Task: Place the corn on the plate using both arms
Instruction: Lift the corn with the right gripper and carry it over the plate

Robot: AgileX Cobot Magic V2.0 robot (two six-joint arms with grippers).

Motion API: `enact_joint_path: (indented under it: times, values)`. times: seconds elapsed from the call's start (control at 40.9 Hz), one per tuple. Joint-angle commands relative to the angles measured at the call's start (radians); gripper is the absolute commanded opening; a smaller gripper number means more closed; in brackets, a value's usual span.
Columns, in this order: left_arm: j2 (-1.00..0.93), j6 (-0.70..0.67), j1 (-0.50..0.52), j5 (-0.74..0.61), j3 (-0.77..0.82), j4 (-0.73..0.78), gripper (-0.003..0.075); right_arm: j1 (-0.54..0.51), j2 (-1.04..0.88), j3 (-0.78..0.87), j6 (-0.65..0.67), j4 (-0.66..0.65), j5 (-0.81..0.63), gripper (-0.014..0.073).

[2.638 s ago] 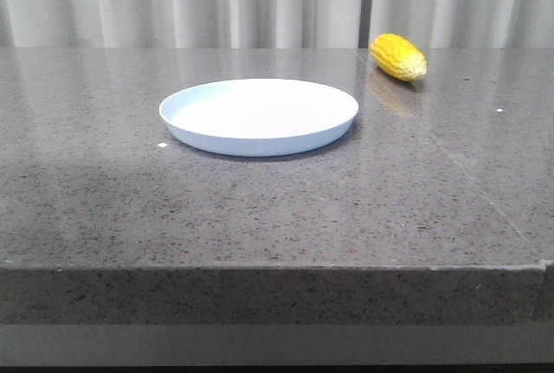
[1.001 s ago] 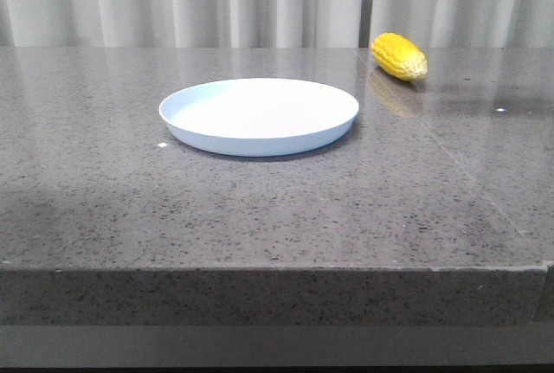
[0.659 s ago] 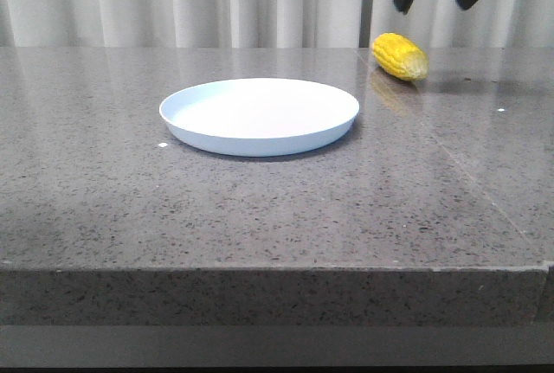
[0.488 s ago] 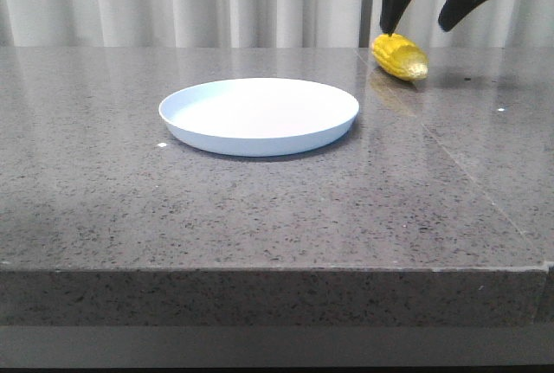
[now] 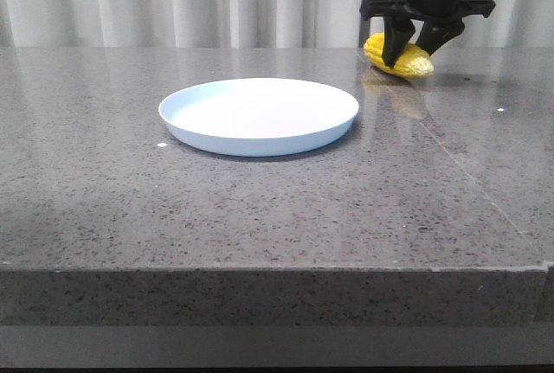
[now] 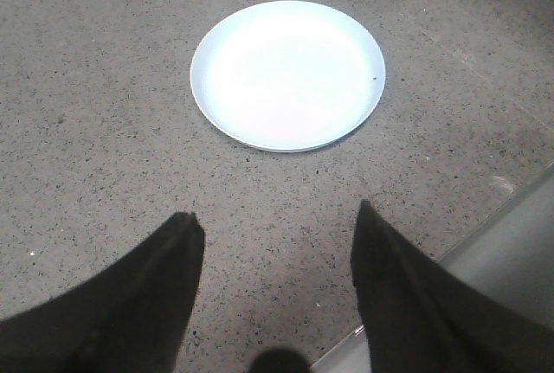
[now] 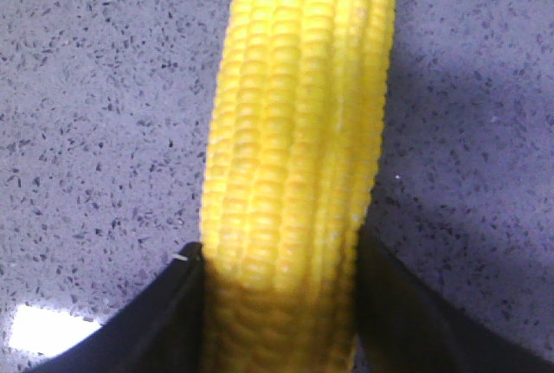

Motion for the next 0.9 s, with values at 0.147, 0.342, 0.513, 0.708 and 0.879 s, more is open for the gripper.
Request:
enact_joint_path:
  times: [0.147,0.342,0.513,0.708,0.879]
  values:
    - [-0.001,-0.009,-0.005,-0.07,-0.023,0.005,0.0387,0.004,-0.161,-0.036,-0.007,0.035,0.013,0.03]
    - [-0.001,-0.009,-0.005,-0.07,-0.023,0.005,0.0388,0.048,-0.302,-0.012,-0.021,0.083,0.108,0.03]
    - [-0.001,-0.009,-0.005,-0.07,-0.023,0.005,0.0388,0.124,-0.44,0.12,-0.052,0.091,0.088,0.03]
    - [-0.001,-0.009,-0.005,-0.07,-0.023,0.005,0.0387,0.216,-0.573,0.382,-0.053,0.152,-0.071,0.03]
    - [-0.001,-0.009,-0.005,-0.07,-0.023,0.005,0.0387,0.297,-0.604,0.582,-0.053,0.197,-0.22,0.03]
